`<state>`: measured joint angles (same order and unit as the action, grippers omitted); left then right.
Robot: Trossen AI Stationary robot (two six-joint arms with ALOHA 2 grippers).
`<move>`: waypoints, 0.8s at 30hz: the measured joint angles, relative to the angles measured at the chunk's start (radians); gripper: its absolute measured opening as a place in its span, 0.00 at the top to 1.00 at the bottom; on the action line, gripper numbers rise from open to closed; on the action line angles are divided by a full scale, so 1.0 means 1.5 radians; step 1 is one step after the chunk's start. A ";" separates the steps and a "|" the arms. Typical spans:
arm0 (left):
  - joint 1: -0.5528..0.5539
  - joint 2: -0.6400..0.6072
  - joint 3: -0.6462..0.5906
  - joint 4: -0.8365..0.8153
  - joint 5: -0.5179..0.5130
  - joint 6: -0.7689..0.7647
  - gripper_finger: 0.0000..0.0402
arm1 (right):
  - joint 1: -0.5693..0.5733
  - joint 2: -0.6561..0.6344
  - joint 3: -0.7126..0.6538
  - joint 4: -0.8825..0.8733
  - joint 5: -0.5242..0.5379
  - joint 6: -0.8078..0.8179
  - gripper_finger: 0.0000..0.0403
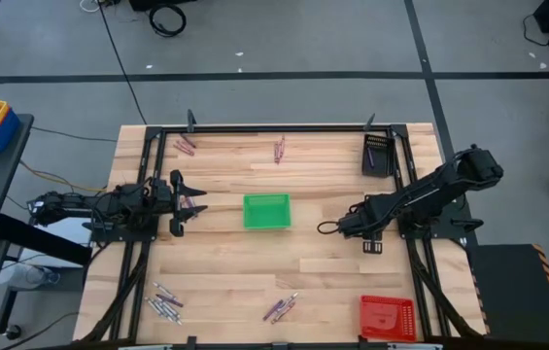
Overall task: Sort crayons
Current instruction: Put the pink crayon into the red basket
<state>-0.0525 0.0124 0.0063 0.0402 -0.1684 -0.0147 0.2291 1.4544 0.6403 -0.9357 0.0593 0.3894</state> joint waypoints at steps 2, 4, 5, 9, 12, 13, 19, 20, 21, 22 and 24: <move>0.000 0.000 0.000 0.000 0.000 0.000 0.48 | 0.000 0.000 0.000 0.005 0.000 0.000 0.66; 0.000 0.000 0.000 0.000 0.000 0.000 0.48 | 0.000 0.000 0.000 0.013 0.004 0.000 0.68; 0.000 0.000 0.000 0.000 0.000 0.000 0.48 | 0.000 0.000 0.000 0.018 0.009 0.001 0.70; 0.000 0.000 0.000 0.000 0.000 0.000 0.48 | 0.001 0.000 0.000 0.028 0.019 0.005 0.76; 0.000 0.000 0.000 0.000 0.000 0.000 0.48 | 0.001 0.000 0.000 0.031 0.020 0.008 0.81; 0.000 0.000 0.000 0.000 0.000 0.000 0.48 | 0.001 0.000 0.000 0.033 0.021 0.011 0.82; 0.000 0.000 0.000 0.000 0.000 0.000 0.48 | 0.001 0.000 0.000 0.040 0.027 0.018 0.89; 0.000 0.000 0.000 0.000 0.000 0.000 0.48 | 0.000 0.000 0.000 0.041 0.028 0.018 0.90; 0.000 0.000 0.000 0.000 0.000 0.000 0.48 | 0.000 0.000 0.000 0.043 0.030 0.018 0.90; 0.000 0.000 0.000 0.000 0.000 0.000 0.48 | 0.000 -0.001 0.000 0.043 0.032 0.018 0.91; 0.000 0.000 0.000 0.000 0.000 0.000 0.48 | 0.000 -0.001 0.000 0.044 0.033 0.018 0.91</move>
<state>-0.0528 0.0128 0.0067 0.0402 -0.1684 -0.0147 0.2296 1.4536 0.6399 -0.8690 0.1091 0.4164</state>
